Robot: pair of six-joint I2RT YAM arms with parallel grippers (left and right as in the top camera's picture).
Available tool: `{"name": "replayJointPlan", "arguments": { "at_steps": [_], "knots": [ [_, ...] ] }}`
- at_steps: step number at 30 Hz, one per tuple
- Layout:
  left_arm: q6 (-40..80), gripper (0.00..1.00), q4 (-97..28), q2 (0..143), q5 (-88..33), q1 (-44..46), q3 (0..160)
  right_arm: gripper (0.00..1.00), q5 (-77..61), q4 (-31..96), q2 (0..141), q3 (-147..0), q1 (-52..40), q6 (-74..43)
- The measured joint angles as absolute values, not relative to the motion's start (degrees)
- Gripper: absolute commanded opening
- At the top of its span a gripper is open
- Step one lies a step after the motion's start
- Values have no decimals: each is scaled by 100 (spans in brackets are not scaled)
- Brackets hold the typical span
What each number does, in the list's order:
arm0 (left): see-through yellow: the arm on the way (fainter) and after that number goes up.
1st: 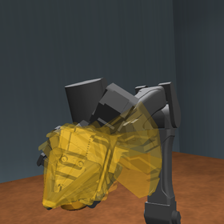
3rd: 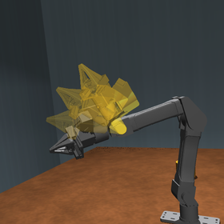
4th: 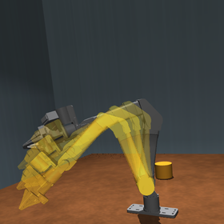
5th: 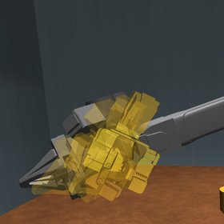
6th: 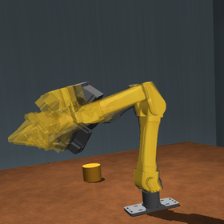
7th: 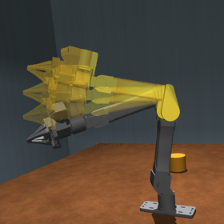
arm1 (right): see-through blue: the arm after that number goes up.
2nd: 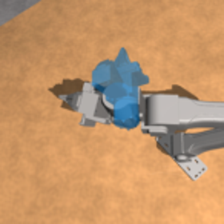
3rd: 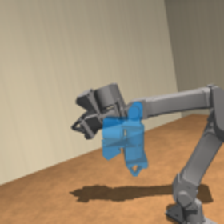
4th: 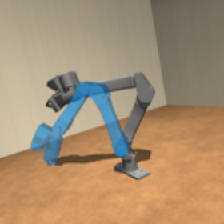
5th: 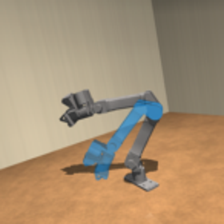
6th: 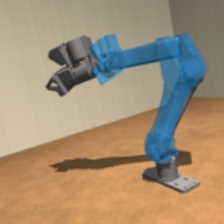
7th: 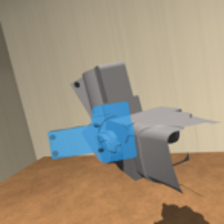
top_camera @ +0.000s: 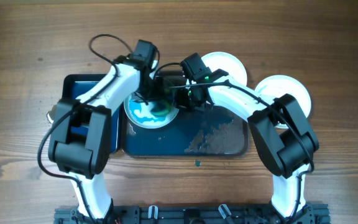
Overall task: Clean dirty plates on tray and stack at the side
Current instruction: 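Scrub the second plate with the sponge in the left gripper, then lift the second plate and stack it on the first plate at right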
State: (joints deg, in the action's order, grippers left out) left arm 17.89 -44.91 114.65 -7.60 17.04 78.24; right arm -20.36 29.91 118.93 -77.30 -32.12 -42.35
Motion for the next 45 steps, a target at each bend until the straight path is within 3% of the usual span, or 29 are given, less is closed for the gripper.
{"name": "replayJointPlan", "arguments": {
  "at_steps": [6, 11, 17, 24, 34, 40, 45],
  "knots": [
    [2311, 4, -6045, 11542, 340, 1162, 8849, 4, -2058, 3015, 11893, -7730, -3210, -4213],
    [2353, 4, -7098, 11332, -360, 1164, 9968, 4, -2158, 3057, 11893, -7730, -3205, -3994],
    [2353, 4, -7150, 10307, -425, 731, 10156, 4, -1688, 3273, 11559, -7730, -3249, -3500],
    [2353, 4, -7168, 9966, -261, -193, 10239, 5, 893, 3933, 10182, -7730, -3900, -3033],
    [2353, 4, -7168, 9966, -244, -222, 10239, 4, 5221, 4021, 9738, -7730, -5634, -2036],
    [2353, 4, -7172, 9966, -244, -222, 10239, 4, 7485, 3520, 9736, -7730, -6366, -1538],
    [2353, 4, -7185, 9966, -244, -222, 10239, 4, 8281, 2547, 9714, -7730, -6484, -725]
  ]
}}
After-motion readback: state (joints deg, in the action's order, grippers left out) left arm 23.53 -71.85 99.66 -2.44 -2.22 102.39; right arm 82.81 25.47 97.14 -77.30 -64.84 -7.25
